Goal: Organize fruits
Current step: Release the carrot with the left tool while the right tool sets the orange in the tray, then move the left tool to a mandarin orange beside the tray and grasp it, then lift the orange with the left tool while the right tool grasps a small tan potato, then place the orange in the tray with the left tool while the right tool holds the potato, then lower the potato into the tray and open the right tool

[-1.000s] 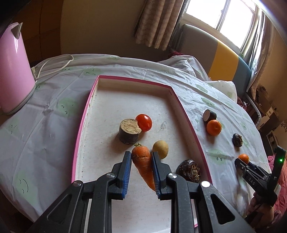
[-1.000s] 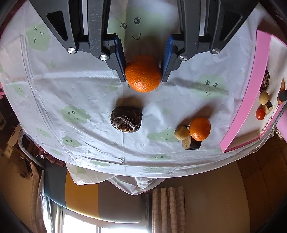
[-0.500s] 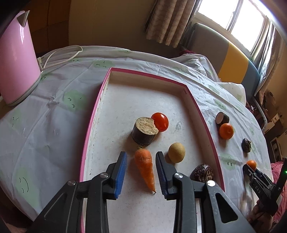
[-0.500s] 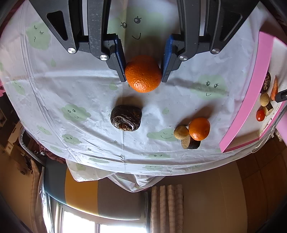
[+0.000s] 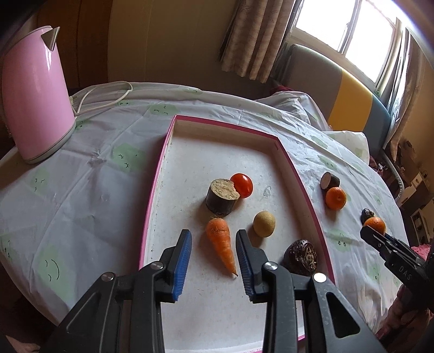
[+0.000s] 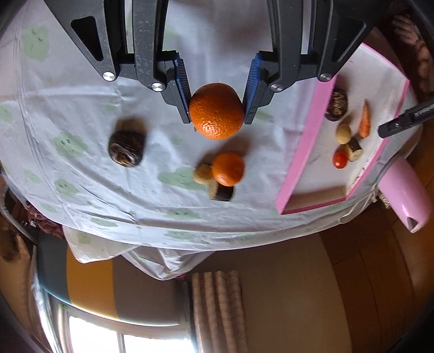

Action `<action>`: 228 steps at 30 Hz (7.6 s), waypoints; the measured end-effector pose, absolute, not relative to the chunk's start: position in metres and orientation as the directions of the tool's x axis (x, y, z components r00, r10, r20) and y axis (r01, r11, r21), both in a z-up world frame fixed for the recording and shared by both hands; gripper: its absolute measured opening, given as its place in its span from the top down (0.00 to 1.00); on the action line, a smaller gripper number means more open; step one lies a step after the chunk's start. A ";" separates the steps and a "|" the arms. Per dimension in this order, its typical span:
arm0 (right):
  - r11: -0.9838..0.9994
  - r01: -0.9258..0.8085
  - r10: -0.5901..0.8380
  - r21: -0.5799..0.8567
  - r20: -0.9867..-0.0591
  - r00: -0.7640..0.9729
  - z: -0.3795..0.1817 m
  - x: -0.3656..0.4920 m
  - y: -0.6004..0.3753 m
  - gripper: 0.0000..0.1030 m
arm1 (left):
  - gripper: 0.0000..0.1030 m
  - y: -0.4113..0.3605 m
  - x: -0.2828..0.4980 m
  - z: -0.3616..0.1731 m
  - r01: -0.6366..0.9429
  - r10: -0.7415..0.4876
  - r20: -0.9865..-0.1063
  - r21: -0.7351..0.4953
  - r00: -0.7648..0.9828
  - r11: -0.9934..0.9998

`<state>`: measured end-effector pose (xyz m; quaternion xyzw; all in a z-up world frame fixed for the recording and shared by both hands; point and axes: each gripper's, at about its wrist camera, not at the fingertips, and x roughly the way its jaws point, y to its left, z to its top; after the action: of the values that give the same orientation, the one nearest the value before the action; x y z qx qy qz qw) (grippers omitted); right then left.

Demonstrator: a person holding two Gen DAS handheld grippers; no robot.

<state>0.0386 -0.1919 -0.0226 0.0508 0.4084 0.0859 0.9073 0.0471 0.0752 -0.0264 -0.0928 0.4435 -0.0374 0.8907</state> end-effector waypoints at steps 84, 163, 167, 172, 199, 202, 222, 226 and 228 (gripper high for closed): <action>0.949 0.267 -0.042 0.168 -0.771 0.635 -0.054 0.015 -0.305 0.30 | 0.60 -0.141 0.153 -0.035 0.329 -0.340 -0.848 -0.212 0.406 0.920; 0.995 -0.090 0.086 0.039 -0.784 0.614 -0.066 0.049 -0.240 0.74 | 0.62 -0.022 0.071 -0.011 0.232 -0.351 -0.739 -0.264 0.575 0.936; 0.995 -0.087 0.083 0.037 -0.780 0.620 -0.067 0.049 -0.240 0.74 | 0.62 0.005 0.094 -0.008 0.160 -0.307 -0.737 -0.265 0.602 0.951; 0.996 -0.080 0.077 0.034 -0.774 0.628 -0.068 0.048 -0.239 0.74 | 0.62 0.016 0.124 -0.012 0.123 -0.275 -0.754 -0.252 0.597 0.960; 0.999 -0.015 0.041 0.041 -0.780 0.625 -0.066 0.048 -0.238 0.74 | 0.57 0.029 0.052 -0.012 0.046 -0.172 -0.775 -0.182 0.607 0.982; 0.999 0.011 0.028 0.044 -0.787 0.616 -0.063 0.048 -0.238 0.74 | 0.56 0.033 0.044 -0.012 0.045 -0.167 -0.769 -0.178 0.617 0.983; 0.915 -0.343 0.381 0.214 -0.739 0.556 -0.017 0.033 -0.101 0.74 | 0.56 0.076 0.037 -0.011 -0.032 -0.146 -0.743 -0.220 0.653 0.975; 0.892 -0.391 0.418 0.227 -0.746 0.519 -0.022 0.035 -0.078 0.73 | 0.56 0.084 0.037 -0.011 -0.057 -0.132 -0.742 -0.223 0.657 0.973; 0.889 -0.399 0.419 0.226 -0.753 0.508 -0.026 0.034 -0.072 0.69 | 0.56 0.086 0.036 -0.013 -0.063 -0.133 -0.744 -0.229 0.655 0.971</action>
<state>0.0337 -0.0720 -0.0258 0.0117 0.4367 0.2356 0.8681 0.0362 0.0863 -0.0130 -0.1183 0.4148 -0.0193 0.9020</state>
